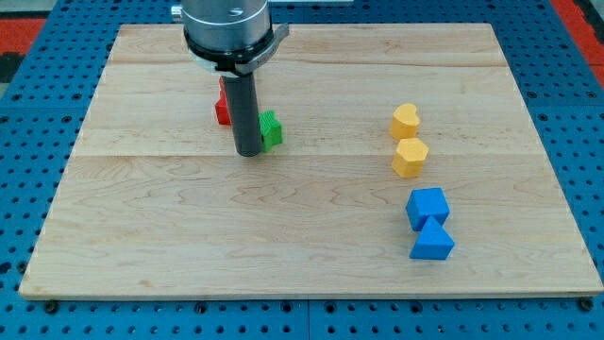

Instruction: Move green star to the top of yellow heart

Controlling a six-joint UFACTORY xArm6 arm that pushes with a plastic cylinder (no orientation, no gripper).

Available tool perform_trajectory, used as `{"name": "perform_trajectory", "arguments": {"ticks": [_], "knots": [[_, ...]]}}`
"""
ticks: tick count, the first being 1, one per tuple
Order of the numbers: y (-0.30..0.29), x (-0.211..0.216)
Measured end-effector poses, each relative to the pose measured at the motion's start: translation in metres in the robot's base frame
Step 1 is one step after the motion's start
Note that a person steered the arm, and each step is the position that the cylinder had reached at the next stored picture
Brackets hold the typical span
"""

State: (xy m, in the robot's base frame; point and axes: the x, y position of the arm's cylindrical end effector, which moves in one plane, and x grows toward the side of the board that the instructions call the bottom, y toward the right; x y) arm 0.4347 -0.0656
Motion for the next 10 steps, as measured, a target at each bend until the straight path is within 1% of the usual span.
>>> {"name": "perform_trajectory", "arguments": {"ticks": [1, 2, 3, 4, 5, 6, 7, 8, 9, 10], "knots": [[0.019, 0.000], [-0.014, -0.018], [-0.006, -0.021], [0.026, -0.030], [0.032, -0.047], [0.031, -0.063], [0.005, -0.067], [0.004, -0.083], [0.056, -0.087], [0.105, -0.079]]}}
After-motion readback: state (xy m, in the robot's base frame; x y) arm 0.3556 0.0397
